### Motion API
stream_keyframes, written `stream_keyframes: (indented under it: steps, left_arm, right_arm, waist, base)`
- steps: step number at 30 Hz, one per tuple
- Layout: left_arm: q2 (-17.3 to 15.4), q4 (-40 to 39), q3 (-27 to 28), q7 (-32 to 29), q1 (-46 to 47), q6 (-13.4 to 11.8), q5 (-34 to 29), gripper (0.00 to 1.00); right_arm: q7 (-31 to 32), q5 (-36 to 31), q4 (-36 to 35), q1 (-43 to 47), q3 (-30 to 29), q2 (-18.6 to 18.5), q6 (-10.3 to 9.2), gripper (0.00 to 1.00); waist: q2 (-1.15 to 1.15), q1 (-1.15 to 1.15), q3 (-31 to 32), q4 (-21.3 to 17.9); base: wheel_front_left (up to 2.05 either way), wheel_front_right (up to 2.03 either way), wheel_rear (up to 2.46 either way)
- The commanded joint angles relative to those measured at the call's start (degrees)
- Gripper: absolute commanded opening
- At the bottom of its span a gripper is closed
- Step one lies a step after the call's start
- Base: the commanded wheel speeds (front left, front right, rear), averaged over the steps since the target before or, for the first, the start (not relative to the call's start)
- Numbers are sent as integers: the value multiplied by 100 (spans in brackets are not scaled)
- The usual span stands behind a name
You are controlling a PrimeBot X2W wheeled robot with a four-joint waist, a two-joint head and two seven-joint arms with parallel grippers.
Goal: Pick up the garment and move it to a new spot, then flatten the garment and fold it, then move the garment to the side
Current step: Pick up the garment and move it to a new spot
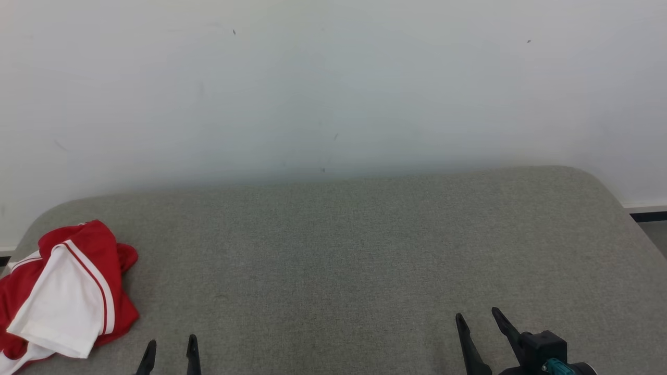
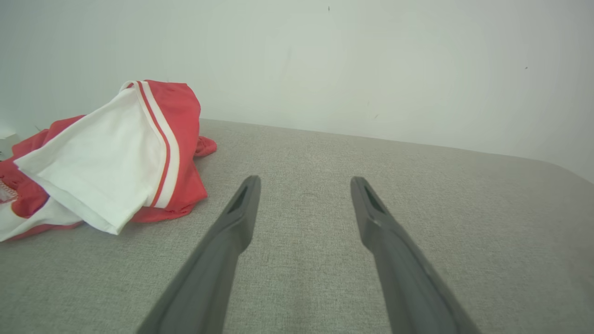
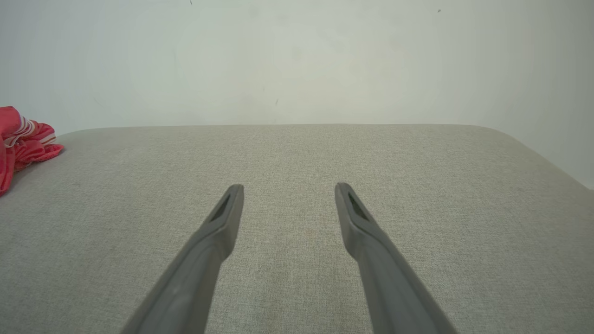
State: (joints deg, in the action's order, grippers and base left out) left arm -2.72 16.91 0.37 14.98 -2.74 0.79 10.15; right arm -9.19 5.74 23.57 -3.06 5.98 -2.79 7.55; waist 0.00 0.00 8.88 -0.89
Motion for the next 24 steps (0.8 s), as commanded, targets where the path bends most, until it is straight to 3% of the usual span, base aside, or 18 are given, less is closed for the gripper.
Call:
stream_keyframes:
  steps: [1,12,18,24]
  left_arm:
    - [-30,12,12,32,8,-10,-2,100]
    - [-31,20,-3,23,79,-12,14,100]
    - [-36,-27,71,20,24,-3,-64,100]
    - [-132,-118,254,20,-93,17,-128,100]
  right_arm:
    - [-48,-1,15,36,-5,-17,-12,100]
    - [-83,19,30,57,-56,-16,-12,100]
    - [-133,109,52,91,-72,-15,-12,100]
    - [-267,281,152,72,-97,-13,-12,100]
  waist:
    - [0,0,-5,4]
    - [0,0,-10,216]
    - [0,0,-13,651]
    - [0,0,-22,1407]
  base:
    - [0,0,0]
    - [0,0,0]
    - [0,0,0]
    - [0,0,0]
